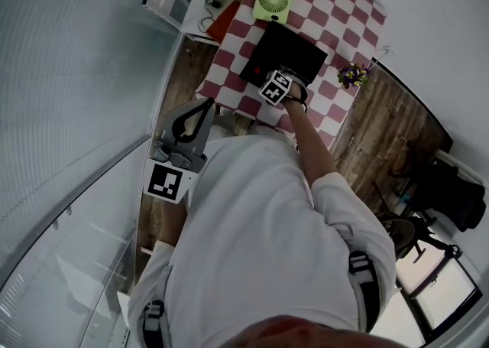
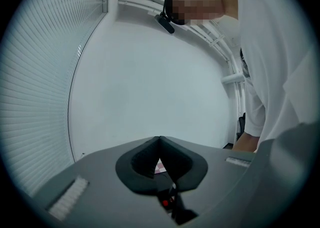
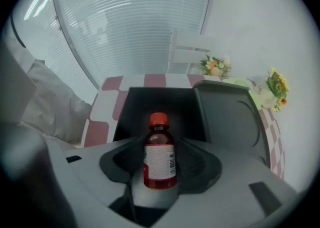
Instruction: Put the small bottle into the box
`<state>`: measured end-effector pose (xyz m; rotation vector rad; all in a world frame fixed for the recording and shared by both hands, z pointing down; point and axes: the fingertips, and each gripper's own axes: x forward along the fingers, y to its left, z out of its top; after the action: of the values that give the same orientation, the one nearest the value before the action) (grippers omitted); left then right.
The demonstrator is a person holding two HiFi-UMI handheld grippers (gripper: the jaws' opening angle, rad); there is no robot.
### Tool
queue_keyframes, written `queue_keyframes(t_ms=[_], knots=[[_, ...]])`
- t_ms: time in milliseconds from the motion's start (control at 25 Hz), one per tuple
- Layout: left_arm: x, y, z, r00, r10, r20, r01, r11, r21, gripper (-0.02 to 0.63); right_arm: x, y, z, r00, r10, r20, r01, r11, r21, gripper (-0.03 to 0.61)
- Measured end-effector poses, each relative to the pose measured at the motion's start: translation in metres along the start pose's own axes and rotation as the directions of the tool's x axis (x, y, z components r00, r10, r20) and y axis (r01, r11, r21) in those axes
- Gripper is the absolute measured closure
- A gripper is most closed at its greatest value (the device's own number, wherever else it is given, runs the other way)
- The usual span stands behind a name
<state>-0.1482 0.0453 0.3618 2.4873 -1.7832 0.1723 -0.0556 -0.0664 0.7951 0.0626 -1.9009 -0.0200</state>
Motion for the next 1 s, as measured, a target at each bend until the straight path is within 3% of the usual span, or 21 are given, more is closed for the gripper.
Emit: queue_keyframes(t_ms=[280,480,640,840,1000], knots=[[0.021,-0.005,0.0,0.992,-0.122,0.015,0.122,0.993,-0.001,0.612,-0.055,-0.021,0.011,0.984,-0.054,0.167,0.014,0.973,0.23,0.375],[0.04,-0.014,0.006,0.973,-0.225,0.045,0.224,0.974,0.019,0.612,-0.105,-0.028,0.019,0.937,-0.131,0.324,-0.002,0.926,0.379,0.402],[0.053,-0.022,0.007,0.952,-0.302,0.049,0.302,0.953,0.024,0.612,-0.151,-0.025,0.026,0.866,-0.21,0.454,-0.042,0.874,0.485,0.431],[0.069,-0.029,0.008,0.924,-0.376,0.061,0.375,0.926,0.032,0.612,-0.206,-0.018,0.034,0.743,-0.302,0.597,-0.144,0.799,0.583,0.462],[0.074,-0.033,0.009,0.902,-0.428,0.064,0.426,0.904,0.034,0.612,-0.248,-0.012,0.038,0.661,-0.382,0.646,-0.16,0.77,0.618,0.494]])
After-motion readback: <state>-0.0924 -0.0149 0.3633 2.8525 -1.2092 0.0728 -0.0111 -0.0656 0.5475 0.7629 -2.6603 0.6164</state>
